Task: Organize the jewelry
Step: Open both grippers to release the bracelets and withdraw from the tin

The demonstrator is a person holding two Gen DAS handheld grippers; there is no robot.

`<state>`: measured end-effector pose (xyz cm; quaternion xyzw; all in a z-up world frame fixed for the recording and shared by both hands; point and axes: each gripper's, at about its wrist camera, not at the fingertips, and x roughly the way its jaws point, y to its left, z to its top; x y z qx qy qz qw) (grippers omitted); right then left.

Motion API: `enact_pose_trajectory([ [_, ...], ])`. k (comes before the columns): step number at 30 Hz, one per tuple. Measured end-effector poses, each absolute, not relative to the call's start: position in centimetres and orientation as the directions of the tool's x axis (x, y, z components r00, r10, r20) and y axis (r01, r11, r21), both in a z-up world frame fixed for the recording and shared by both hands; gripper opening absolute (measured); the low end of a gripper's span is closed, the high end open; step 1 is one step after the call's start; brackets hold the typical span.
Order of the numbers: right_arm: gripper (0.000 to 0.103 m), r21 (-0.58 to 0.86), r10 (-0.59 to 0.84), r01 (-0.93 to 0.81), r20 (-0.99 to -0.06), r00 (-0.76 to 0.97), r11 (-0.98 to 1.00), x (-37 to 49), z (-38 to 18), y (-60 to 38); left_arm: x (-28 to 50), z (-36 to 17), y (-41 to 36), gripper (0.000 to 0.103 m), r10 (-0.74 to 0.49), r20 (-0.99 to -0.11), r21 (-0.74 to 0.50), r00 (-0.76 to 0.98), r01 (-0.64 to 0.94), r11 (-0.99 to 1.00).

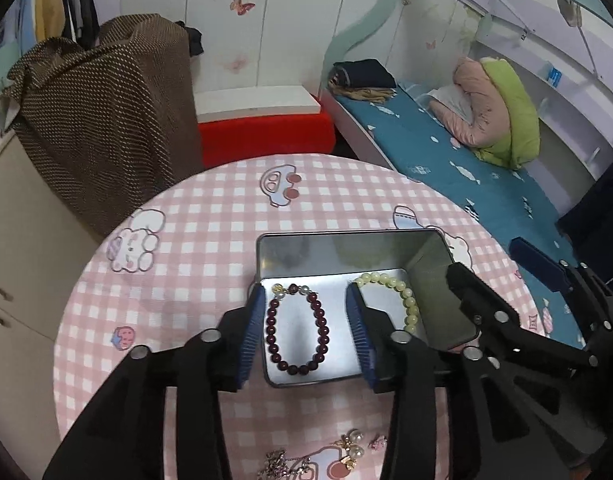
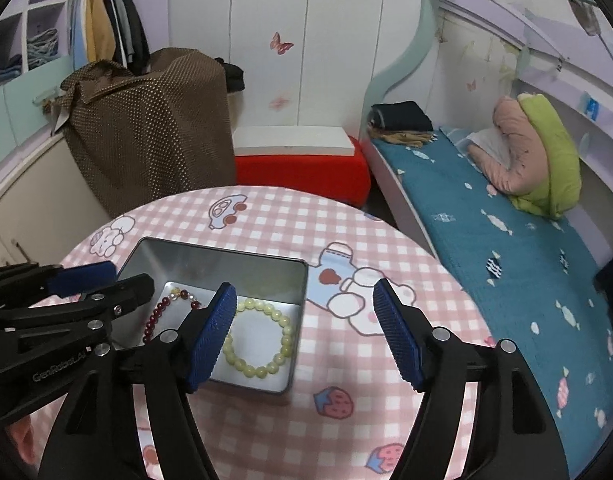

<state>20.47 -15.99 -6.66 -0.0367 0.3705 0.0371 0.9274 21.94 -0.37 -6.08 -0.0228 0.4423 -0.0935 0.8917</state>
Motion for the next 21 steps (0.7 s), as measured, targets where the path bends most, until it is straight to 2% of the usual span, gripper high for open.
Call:
enact_pose_trajectory([
  [4,0.069,-0.037,0.043,-0.094,-0.685,0.727,0.995,19.7,-6.1,-16.3,21.2,-5.6,-0.2,0.05,-0.194,-0.777,-0.13,0.598,0.15,0.98],
  [14,0.077,-0.074,0.024,-0.099,-0.669,0.743,0.992,16.4,-5.3,-15.9,18.4,-4.8,0.3,0.051,-0.178,-0.769,-0.1,0.614,0.158,0.982],
  [17,0.078,-0.072,0.026,-0.1,-0.669,0.743,0.992,15.3,-5.2,-15.8,17.4,-4.8,0.8,0.058,-0.169,-0.766,-0.09,0.621,0.157,0.984],
  [21,0.079,-0.064,0.032,-0.102,-0.67,0.742,0.993,13.5,-5.3,-15.8,15.8,-5.0,1.5,0.059,-0.158,-0.763,-0.08,0.627,0.152,0.985],
])
